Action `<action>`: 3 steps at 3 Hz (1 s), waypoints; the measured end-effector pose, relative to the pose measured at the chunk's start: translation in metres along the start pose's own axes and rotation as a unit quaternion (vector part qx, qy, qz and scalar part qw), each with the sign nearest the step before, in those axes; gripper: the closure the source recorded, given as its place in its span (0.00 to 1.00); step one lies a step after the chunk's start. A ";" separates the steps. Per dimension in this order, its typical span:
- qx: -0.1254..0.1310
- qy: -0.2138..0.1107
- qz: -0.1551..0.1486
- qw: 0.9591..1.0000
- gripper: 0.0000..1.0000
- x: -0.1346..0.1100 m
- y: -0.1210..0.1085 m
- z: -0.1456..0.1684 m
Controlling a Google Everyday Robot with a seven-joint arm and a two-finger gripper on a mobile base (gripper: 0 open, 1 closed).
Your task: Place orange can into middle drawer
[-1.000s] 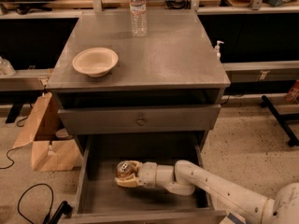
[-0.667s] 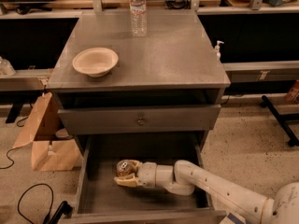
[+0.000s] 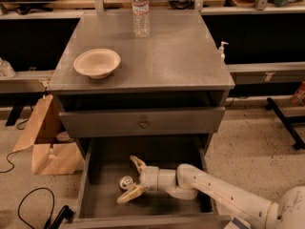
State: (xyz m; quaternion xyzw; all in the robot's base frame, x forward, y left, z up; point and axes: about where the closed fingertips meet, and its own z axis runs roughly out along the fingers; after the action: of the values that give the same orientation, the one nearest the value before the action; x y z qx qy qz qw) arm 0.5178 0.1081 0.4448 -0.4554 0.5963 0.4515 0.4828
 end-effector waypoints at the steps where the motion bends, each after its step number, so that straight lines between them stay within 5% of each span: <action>1: 0.000 0.000 0.000 1.000 0.00 0.000 0.000 0.000; 2: 0.002 0.020 -0.006 1.000 0.00 -0.013 0.002 -0.015; 3: 0.007 0.077 0.001 0.997 0.00 -0.034 0.024 -0.071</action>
Offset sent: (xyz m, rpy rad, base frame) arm -0.0117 -0.0666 0.0662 -0.1904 -0.0239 -0.0027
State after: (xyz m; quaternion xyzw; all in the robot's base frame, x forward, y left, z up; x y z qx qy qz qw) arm 0.4864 0.0471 0.4897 -0.4847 0.6355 0.4117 0.4379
